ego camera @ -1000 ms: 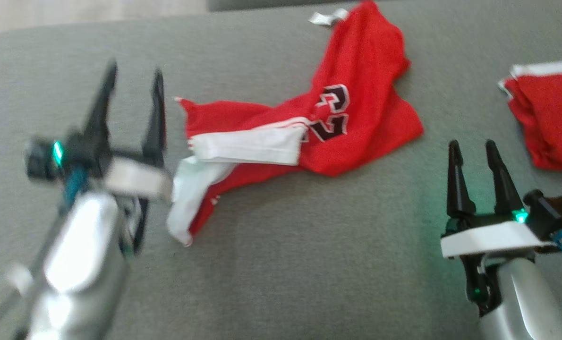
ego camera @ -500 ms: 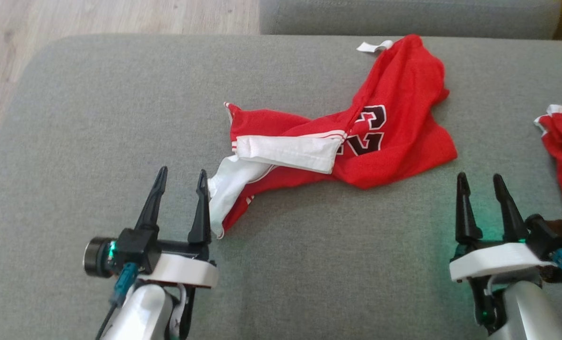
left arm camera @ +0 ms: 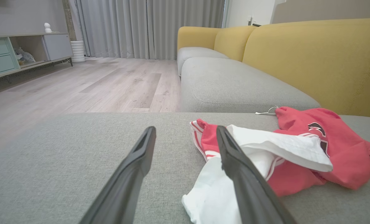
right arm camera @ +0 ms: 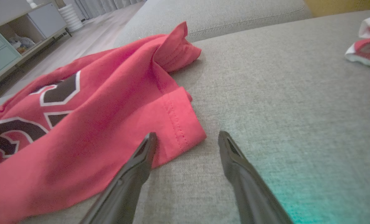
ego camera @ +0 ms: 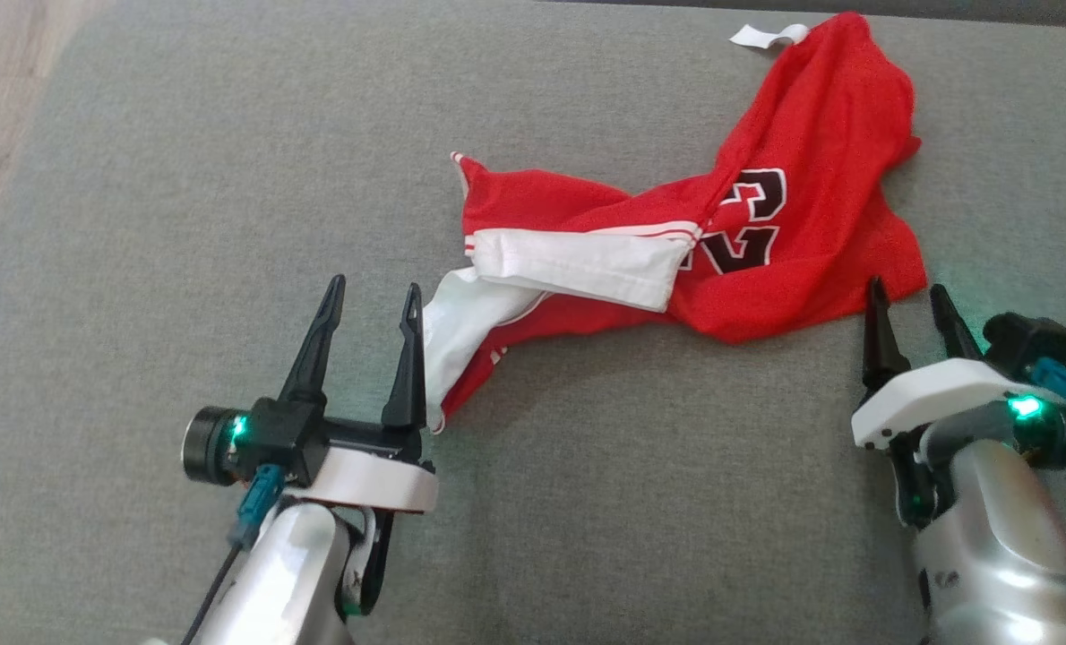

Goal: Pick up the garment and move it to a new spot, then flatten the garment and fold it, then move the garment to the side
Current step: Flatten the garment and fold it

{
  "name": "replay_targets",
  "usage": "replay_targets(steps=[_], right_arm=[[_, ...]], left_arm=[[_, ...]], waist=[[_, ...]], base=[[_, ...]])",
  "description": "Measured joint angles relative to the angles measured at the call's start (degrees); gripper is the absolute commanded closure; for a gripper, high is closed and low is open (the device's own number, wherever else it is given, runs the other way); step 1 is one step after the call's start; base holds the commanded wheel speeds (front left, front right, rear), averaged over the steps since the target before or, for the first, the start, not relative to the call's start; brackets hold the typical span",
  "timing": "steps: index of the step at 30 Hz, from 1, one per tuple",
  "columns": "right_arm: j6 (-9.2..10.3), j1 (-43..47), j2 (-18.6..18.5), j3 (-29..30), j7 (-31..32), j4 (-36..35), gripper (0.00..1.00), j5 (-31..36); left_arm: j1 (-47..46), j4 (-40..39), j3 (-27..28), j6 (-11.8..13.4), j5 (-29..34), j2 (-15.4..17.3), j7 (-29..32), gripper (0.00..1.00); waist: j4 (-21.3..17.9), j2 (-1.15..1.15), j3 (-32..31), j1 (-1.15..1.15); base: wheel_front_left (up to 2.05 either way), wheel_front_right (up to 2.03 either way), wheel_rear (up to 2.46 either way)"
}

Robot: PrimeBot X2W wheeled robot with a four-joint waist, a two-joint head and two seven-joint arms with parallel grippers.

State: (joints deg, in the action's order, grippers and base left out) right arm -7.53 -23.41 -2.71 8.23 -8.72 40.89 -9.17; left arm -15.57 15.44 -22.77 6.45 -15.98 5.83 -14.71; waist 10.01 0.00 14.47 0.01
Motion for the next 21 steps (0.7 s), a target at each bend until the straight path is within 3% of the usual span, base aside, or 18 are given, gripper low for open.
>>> replay_targets(steps=[5,6,7,8,15,21], right_arm=[[0.0,-3.6,-0.4,0.2,-0.4,5.1,0.0,3.0],[0.0,-4.3,-0.5,-0.4,-0.8,5.9,0.12,3.5],[0.0,-4.9,-0.6,-0.7,-1.0,6.5,0.52,4.2],[0.0,-5.3,-0.5,-0.8,-1.5,7.3,1.0,4.4],[0.0,-5.2,-0.4,0.4,-4.1,10.1,1.0,5.6],[0.0,-0.9,-0.4,5.1,-5.0,7.4,1.0,8.0]], left_arm=[[-0.5,1.0,0.6,-0.8,0.4,-0.4,0.0,0.0],[-0.5,1.1,0.8,-0.9,0.4,-0.5,0.0,0.0],[-0.5,1.2,0.9,-1.0,0.4,-0.5,0.0,0.0],[-0.5,1.2,1.0,-1.0,0.4,-0.6,0.0,0.0],[-0.4,2.4,2.2,-1.2,1.6,-0.5,0.0,0.0],[0.8,2.5,3.1,-1.3,1.9,-0.5,0.0,0.0]], waist=[[0.9,0.0,0.5,0.0],[0.9,0.0,0.5,0.0],[0.9,0.0,0.4,0.0],[0.8,0.0,0.3,0.0],[-1.0,0.0,-1.7,-0.01],[-3.6,0.0,-4.7,-0.01]], base=[[0.0,0.0,0.0],[0.0,0.0,0.0],[0.0,0.0,0.0],[0.0,0.0,0.0],[0.0,0.0,0.0],[0.0,0.0,0.0]])
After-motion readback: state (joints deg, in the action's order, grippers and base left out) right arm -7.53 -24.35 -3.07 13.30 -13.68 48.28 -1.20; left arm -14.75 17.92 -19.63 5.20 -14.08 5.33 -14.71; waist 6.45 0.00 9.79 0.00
